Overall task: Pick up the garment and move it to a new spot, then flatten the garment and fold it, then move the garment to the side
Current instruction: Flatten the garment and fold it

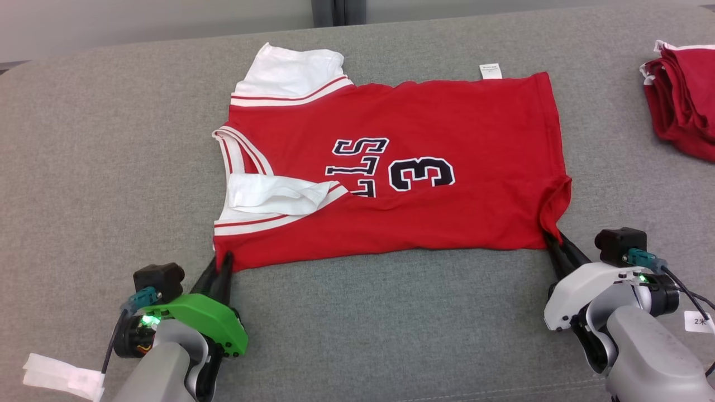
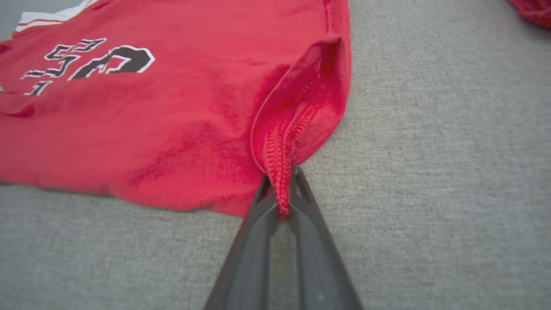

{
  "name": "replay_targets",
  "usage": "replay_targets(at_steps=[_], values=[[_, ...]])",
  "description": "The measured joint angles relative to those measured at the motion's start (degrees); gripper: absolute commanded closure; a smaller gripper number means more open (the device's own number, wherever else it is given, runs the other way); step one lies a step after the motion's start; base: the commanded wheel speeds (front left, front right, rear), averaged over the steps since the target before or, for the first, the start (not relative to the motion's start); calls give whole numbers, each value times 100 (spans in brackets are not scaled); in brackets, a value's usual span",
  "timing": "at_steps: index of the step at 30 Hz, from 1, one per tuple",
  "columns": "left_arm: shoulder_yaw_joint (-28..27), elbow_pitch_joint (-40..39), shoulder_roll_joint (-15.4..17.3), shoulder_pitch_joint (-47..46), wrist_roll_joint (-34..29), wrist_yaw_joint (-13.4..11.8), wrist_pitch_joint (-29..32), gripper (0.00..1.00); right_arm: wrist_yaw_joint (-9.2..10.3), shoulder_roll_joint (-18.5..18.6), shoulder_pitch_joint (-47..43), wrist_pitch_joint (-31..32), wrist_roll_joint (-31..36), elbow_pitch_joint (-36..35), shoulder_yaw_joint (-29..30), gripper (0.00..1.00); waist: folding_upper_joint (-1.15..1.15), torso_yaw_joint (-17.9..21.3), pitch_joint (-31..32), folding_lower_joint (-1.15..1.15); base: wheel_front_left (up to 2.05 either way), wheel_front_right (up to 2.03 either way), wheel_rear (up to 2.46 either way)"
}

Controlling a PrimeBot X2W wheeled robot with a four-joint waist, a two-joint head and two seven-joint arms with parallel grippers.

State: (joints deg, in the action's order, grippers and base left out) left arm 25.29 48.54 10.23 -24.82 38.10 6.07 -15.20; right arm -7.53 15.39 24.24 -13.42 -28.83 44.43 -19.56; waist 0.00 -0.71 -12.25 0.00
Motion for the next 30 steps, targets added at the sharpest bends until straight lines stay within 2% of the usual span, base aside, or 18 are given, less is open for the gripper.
replay_targets(at_steps=[5,11,19,23,24,25,26,27,30], values=[[-201,-300,-9,118,-18,46,7,100,0,11,-147,-116,-143,-131,94,100,0,-4,189,0,0,0,0],[-517,-1033,10,888,-110,40,8,100,0,74,-783,-155,-248,-657,155,100,0,-15,507,0,0,0,0],[-754,-2011,-62,2157,-245,-181,8,100,0,289,-1815,15,-263,-1446,366,100,0,-19,835,0,0,0,0],[-736,-2251,-127,2529,-242,-268,8,100,-1,212,-2215,231,-355,-1733,728,100,0,-55,869,0,0,0,0],[-710,-2264,-129,2547,-252,-304,9,100,-1,165,-2267,254,-416,-1780,824,94,0,-63,871,0,0,0,0],[-687,-2288,-126,2548,-298,-334,23,62,-1,99,-2314,275,-482,-1837,915,31,0,-70,877,0,0,0,0],[-678,-2320,-131,2546,-308,-364,24,23,0,56,-2348,301,-480,-1876,959,0,0,-78,883,0,0,0,0],[-684,-2324,-137,2541,-308,-382,24,0,0,48,-2374,345,-431,-1898,980,0,0,-83,891,0,0,0,0],[-690,-2334,-143,2493,-359,-407,24,0,2,27,-2393,313,-199,-2048,1058,0,0,-83,908,0,0,0,0]])
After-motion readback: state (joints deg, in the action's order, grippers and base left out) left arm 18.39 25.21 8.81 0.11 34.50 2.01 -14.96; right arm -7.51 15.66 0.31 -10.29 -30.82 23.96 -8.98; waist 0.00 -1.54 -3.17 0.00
